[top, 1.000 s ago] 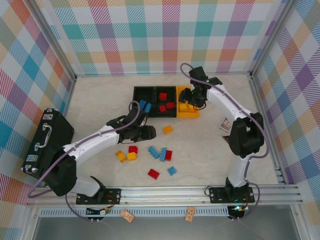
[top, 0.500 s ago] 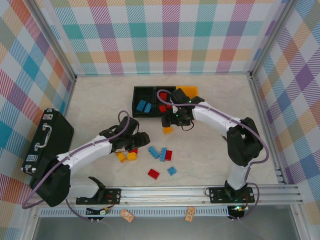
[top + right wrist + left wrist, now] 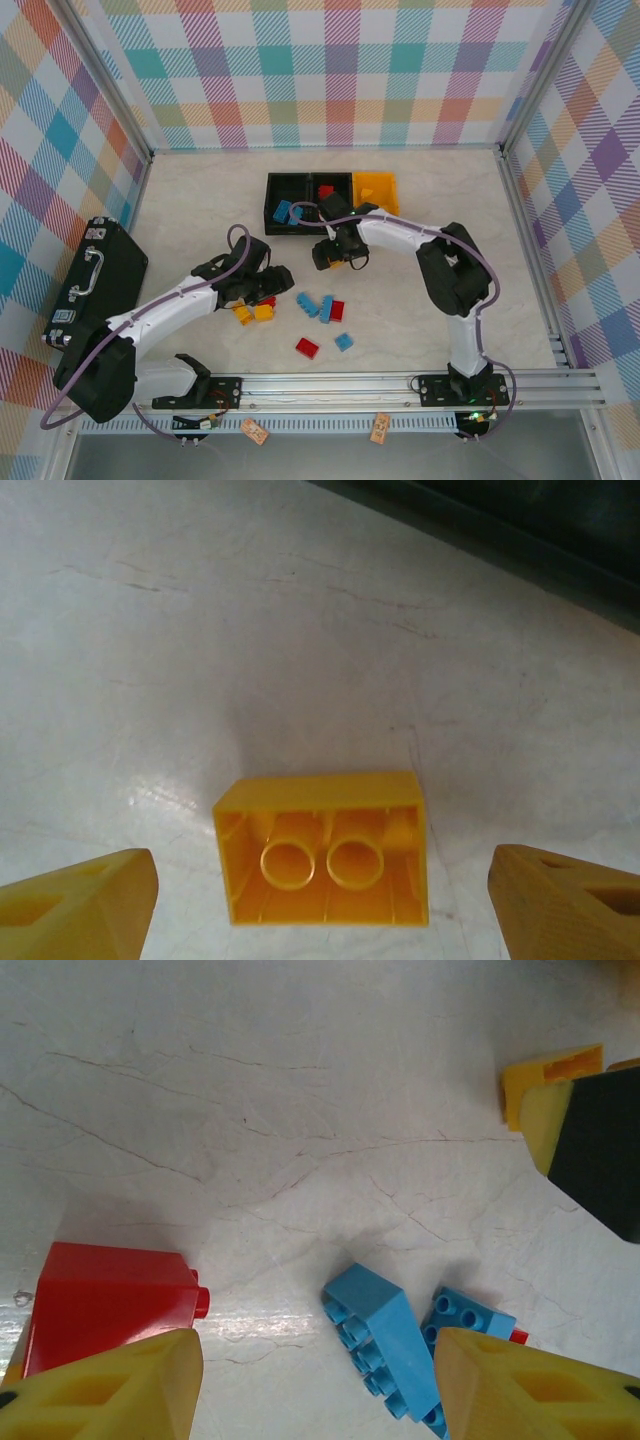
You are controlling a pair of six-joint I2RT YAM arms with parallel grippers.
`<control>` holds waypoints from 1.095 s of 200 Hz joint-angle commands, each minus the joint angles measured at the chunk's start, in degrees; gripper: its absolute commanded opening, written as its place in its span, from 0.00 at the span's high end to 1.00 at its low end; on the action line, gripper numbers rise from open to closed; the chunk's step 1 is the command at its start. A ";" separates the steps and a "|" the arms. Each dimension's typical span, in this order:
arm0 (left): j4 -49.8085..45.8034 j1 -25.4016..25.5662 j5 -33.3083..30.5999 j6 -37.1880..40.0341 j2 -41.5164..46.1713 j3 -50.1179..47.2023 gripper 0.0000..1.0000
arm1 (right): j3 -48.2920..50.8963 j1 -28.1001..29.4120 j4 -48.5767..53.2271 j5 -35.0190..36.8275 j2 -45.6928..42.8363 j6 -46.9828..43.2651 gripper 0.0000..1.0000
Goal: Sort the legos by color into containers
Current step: Pick up the lego from the center of the table.
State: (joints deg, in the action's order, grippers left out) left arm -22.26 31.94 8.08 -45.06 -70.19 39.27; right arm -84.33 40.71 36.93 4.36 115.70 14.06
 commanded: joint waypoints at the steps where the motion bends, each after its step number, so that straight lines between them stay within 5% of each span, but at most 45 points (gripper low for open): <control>1: 0.21 -0.65 0.62 -0.22 1.46 -1.34 0.37 | -2.97 0.67 1.52 1.70 1.55 -1.47 0.17; 56: 0.97 -0.75 0.19 -1.07 1.66 -2.57 0.38 | -6.07 1.22 3.85 2.08 4.45 -1.83 0.34; 108: 1.45 -0.73 0.10 -1.33 1.22 -2.62 0.38 | -5.80 1.57 4.82 1.95 4.35 -1.53 0.33; 143: 1.54 -0.81 0.45 -1.07 0.32 -2.22 0.38 | -5.58 1.70 4.83 2.11 4.21 -1.06 0.53; 219: 0.73 -0.74 0.53 -0.16 -0.22 -1.05 0.38 | -6.29 1.65 6.48 3.81 -0.62 -0.32 0.54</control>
State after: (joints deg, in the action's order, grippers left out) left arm -21.87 31.92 8.05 -45.63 -69.80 37.28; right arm -89.06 42.04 41.04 7.14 118.96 12.97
